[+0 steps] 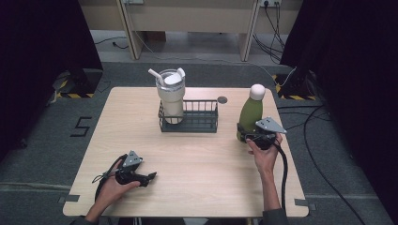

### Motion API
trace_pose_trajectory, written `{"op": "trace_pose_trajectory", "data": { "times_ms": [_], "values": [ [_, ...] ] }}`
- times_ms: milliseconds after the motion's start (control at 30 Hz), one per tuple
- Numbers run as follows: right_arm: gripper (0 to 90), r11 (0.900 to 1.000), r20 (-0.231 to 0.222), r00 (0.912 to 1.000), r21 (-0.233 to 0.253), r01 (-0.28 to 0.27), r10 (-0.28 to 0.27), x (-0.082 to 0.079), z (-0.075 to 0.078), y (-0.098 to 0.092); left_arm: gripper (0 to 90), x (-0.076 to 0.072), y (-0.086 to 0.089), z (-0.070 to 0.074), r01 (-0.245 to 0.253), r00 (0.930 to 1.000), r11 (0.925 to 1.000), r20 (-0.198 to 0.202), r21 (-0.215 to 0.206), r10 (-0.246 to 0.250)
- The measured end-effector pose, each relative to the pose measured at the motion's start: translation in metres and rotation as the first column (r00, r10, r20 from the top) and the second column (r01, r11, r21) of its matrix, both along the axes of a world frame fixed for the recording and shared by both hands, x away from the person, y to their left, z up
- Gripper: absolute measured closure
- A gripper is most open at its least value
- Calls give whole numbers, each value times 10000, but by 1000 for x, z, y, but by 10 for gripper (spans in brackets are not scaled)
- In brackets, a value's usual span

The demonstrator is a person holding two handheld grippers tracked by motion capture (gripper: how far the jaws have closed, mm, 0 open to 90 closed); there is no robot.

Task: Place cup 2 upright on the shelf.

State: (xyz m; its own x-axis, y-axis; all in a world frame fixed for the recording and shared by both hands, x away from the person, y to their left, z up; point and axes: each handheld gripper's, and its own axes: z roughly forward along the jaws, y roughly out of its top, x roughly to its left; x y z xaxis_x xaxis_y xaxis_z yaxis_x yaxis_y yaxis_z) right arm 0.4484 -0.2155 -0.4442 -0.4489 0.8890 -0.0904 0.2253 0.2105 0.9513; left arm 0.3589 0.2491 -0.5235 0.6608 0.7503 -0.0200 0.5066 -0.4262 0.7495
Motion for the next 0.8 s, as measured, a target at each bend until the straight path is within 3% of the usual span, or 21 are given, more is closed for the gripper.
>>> {"op": "trace_pose_trajectory", "data": {
  "times_ms": [733, 800],
  "values": [
    [209, 9985, 107, 9985, -27, -542, 542, 22, 40, 38, 128, 0, 0, 0, -8, 10000, 10000, -8, -10, 8],
    [210, 9978, 91, 9978, 149, -651, 650, 24, 44, 42, 128, 0, 0, 0, -7, 10000, 10000, -9, -9, 7]
  ]
}}
